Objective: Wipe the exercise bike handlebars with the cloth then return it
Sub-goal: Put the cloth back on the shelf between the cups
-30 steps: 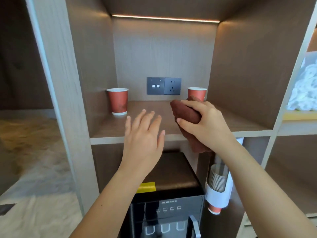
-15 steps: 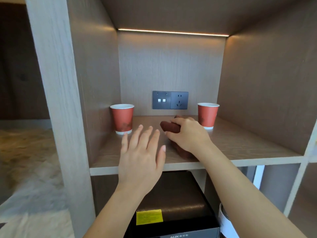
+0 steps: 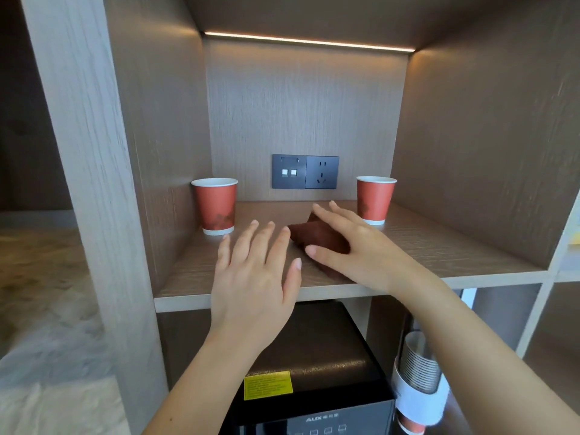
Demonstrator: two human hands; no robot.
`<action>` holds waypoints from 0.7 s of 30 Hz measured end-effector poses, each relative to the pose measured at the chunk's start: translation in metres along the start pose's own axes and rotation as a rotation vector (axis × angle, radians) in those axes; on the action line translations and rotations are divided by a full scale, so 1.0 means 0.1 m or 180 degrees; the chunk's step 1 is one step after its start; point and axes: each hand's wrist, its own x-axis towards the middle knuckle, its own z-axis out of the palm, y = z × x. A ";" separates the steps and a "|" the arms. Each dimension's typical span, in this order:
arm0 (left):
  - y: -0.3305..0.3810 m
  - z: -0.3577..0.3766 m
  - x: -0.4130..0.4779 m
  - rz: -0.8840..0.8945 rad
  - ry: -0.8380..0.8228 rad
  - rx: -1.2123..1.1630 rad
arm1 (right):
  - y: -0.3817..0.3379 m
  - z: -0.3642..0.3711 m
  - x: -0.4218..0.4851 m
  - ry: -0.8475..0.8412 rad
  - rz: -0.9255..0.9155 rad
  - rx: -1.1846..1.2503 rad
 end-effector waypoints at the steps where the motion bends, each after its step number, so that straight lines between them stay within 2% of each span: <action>1: 0.00 0.00 0.00 0.0007 0.0006 0.0008 | 0.06 -0.02 -0.09 0.0023 -0.0105 0.0078; 5: 0.01 0.02 -0.01 0.0017 -0.0016 0.0025 | 0.23 -0.06 -0.32 -0.0024 -0.0196 0.0213; 11: 0.10 0.05 0.00 0.0045 -0.0034 -0.0016 | 0.12 0.01 -0.30 0.0510 -0.0173 -0.0193; 21: 0.29 0.11 0.02 0.0135 -0.0023 -0.0146 | 0.22 0.00 -0.42 0.0991 0.0102 -0.0224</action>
